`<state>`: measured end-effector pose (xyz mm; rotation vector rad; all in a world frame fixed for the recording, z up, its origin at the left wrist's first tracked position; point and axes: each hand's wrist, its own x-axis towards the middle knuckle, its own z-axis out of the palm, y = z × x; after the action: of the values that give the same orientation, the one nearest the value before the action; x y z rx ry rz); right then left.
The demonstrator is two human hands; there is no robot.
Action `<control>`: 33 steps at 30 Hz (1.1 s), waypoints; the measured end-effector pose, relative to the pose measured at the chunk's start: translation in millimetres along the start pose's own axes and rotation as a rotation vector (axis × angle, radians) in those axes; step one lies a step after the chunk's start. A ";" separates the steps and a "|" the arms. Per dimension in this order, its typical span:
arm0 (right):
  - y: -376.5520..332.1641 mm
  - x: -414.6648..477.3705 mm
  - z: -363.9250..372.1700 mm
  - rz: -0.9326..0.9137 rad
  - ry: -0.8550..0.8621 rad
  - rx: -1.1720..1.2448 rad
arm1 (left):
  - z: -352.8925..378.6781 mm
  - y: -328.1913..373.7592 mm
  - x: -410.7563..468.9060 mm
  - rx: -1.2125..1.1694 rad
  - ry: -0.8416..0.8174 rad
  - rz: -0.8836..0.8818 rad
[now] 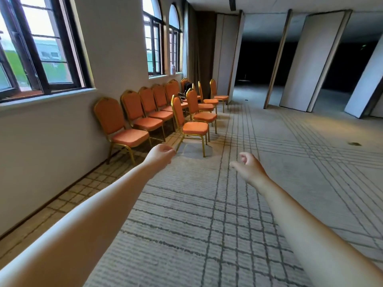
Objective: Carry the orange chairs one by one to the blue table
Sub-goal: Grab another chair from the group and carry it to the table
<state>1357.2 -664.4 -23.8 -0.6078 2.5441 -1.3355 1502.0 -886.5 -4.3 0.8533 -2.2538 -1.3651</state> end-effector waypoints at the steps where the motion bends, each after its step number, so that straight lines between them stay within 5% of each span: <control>1: 2.2 23.7 4.8 0.014 -0.002 0.005 | 5.8 -2.1 22.9 0.000 -0.013 -0.002; 33: -35.3 902.9 165.7 0.108 -0.031 -0.007 | 104.6 -22.9 918.2 0.091 -0.045 -0.096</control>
<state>618.9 -1208.3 -80.1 -0.4802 2.5194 -1.2717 760.3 -1434.2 -70.7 0.9822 -2.3529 -1.3440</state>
